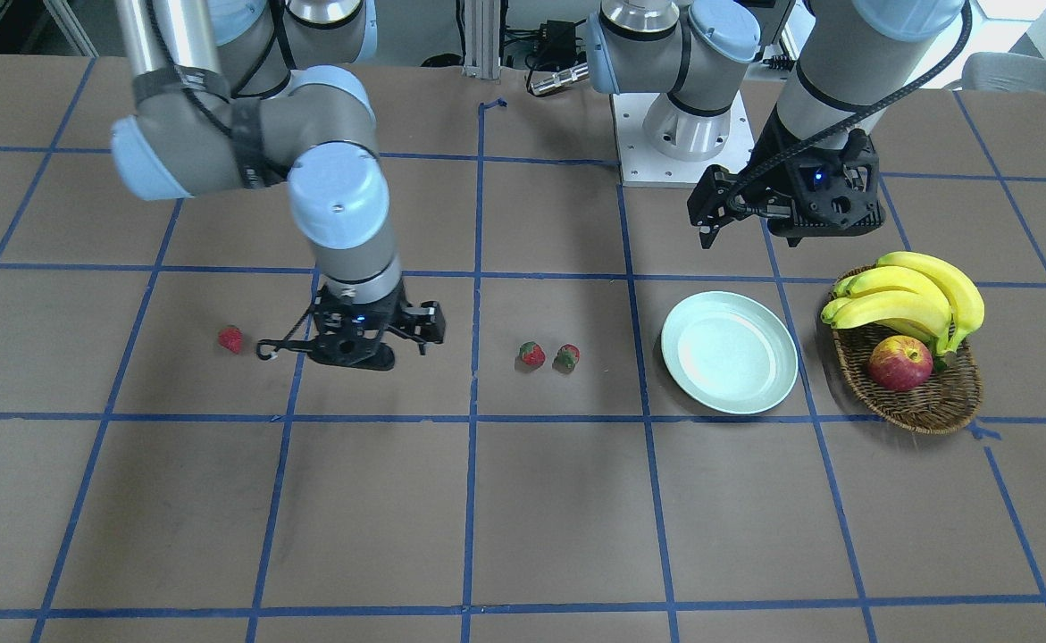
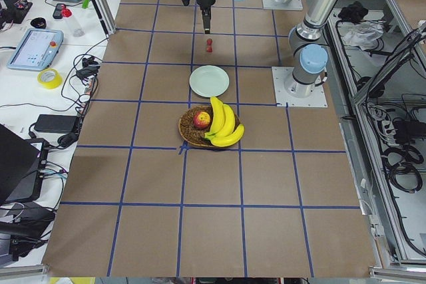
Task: Collect all strawberries into plate
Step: 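Move the right gripper over the last strawberry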
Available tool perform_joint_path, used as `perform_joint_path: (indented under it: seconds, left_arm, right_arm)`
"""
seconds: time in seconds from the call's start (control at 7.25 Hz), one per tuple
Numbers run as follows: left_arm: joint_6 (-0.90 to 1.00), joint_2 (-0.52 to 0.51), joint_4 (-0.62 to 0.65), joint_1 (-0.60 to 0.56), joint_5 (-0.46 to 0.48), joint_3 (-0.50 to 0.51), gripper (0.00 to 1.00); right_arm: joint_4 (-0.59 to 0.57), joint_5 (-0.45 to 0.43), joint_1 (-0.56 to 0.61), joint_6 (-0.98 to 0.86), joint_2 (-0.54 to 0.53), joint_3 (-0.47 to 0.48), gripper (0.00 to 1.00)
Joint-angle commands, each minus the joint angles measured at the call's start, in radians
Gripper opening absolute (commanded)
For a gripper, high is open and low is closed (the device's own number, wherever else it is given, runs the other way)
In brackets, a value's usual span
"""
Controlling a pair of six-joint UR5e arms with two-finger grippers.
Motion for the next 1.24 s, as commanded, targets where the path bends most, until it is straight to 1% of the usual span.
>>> perform_joint_path:
  seconds: [0.0,0.28,0.41,0.55,0.69,0.83,0.97,1.1]
  left_arm:
    - [0.002,0.0,0.0,-0.001,-0.001,0.0,1.0]
    - [0.001,0.0,0.0,-0.001,-0.001,0.0,1.0]
    - [0.001,0.0,0.0,0.001,-0.001,0.0,1.0]
    - [0.001,0.0,0.0,-0.001,-0.001,0.0,1.0]
    - [0.001,0.0,0.0,-0.001,-0.003,0.0,1.0]
    - [0.002,0.0,0.0,0.001,-0.001,0.0,1.0]
    - [0.001,0.0,0.002,-0.001,-0.003,0.0,1.0]
    - [0.002,0.0,0.002,0.001,-0.003,0.0,1.0]
  right_arm:
    - [0.033,-0.061,-0.255,-0.427,-0.064,0.094,1.0]
    - [0.017,-0.065,-0.386,-0.673,-0.084,0.163,1.0]
    - [0.013,-0.054,-0.449,-0.735,-0.085,0.209,1.0]
    - [-0.08,-0.051,-0.488,-0.784,-0.085,0.271,1.0]
    - [-0.154,-0.045,-0.483,-0.77,-0.088,0.334,1.0]
    - [-0.186,-0.045,-0.458,-0.715,-0.088,0.355,1.0]
    - [-0.188,-0.043,-0.418,-0.699,-0.088,0.347,1.0]
    - [-0.205,-0.045,-0.404,-0.676,-0.087,0.349,1.0]
